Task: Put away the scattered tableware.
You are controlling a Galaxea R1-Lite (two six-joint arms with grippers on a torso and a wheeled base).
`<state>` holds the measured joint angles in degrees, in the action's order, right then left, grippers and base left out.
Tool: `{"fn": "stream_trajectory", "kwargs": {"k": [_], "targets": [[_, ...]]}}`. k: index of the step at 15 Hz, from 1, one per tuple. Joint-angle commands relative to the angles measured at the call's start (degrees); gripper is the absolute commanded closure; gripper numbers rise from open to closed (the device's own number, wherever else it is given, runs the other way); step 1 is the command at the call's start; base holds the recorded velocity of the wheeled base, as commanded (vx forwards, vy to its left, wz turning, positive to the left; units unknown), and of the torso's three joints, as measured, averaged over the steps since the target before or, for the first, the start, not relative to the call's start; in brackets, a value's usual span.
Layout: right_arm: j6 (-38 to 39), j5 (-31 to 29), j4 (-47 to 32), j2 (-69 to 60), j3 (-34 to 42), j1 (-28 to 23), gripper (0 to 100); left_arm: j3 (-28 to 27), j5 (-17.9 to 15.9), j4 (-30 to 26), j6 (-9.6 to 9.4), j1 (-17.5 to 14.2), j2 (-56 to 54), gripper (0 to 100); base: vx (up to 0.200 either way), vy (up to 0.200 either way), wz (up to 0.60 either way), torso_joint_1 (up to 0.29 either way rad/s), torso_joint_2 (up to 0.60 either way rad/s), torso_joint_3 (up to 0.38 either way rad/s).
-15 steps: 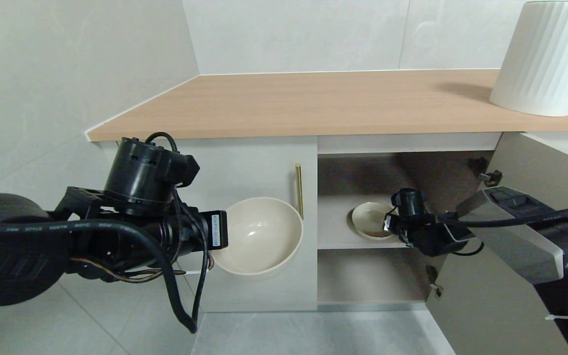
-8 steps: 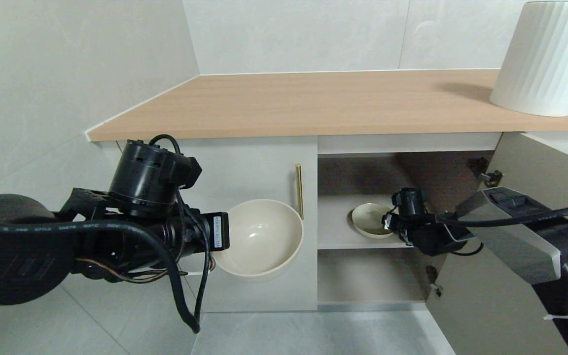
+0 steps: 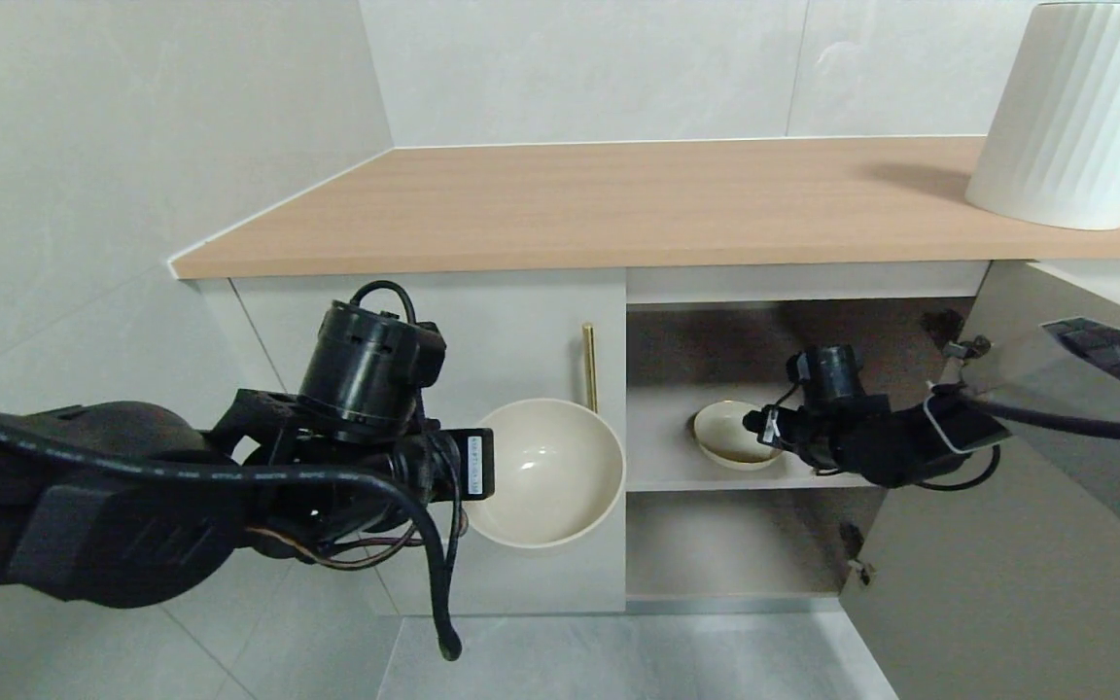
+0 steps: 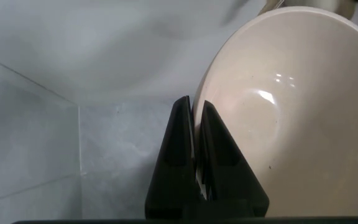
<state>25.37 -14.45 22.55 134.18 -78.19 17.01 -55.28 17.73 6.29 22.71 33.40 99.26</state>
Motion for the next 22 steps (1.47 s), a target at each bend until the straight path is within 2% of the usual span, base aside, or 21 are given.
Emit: {"fn": "stream_trajectory", "kwargs": {"k": [1,2,4,7,8,10,15,22], "targets": [[-0.94,3.02,-4.18,-12.63,6.12,2.95,0,-0.26,0.91,1.27,-0.21,2.02,4.02,100,0.0,0.0,0.0,0.0,0.0,0.0],[-1.64,3.11,-7.44,-17.2,7.88,4.88,0,-0.7,2.31,2.59,-0.3,3.78,5.51,100,0.0,0.0,0.0,0.0,0.0,0.0],[-3.48,3.46,-12.53,-24.05,10.78,7.96,0,-1.41,3.98,2.76,-1.44,4.83,7.44,100,0.0,0.0,0.0,0.0,0.0,0.0],[-7.09,9.26,-18.25,-33.28,15.35,13.67,0,-1.93,5.13,3.64,-1.79,6.94,10.52,100,0.0,0.0,0.0,0.0,0.0,0.0],[-7.18,9.52,-19.65,-34.6,15.88,15.6,0,-2.28,5.83,4.96,-1.79,7.82,11.49,100,0.0,0.0,0.0,0.0,0.0,0.0],[-7.7,9.52,-20.97,-35.57,16.4,17.45,0,-2.9,6.71,6.89,-1.79,8.96,12.19,100,0.0,0.0,0.0,0.0,0.0,0.0],[-7.7,9.79,-20.97,-33.2,17.19,20.61,0,-3.16,7.94,7.24,-1.44,10.19,12.1,100,0.0,0.0,0.0,0.0,0.0,0.0],[-7.26,9.7,-20.53,-27.04,16.67,21.23,0,-3.08,8.38,7.16,-0.3,11.69,10.52,100,0.0,0.0,0.0,0.0,0.0,0.0]]}}
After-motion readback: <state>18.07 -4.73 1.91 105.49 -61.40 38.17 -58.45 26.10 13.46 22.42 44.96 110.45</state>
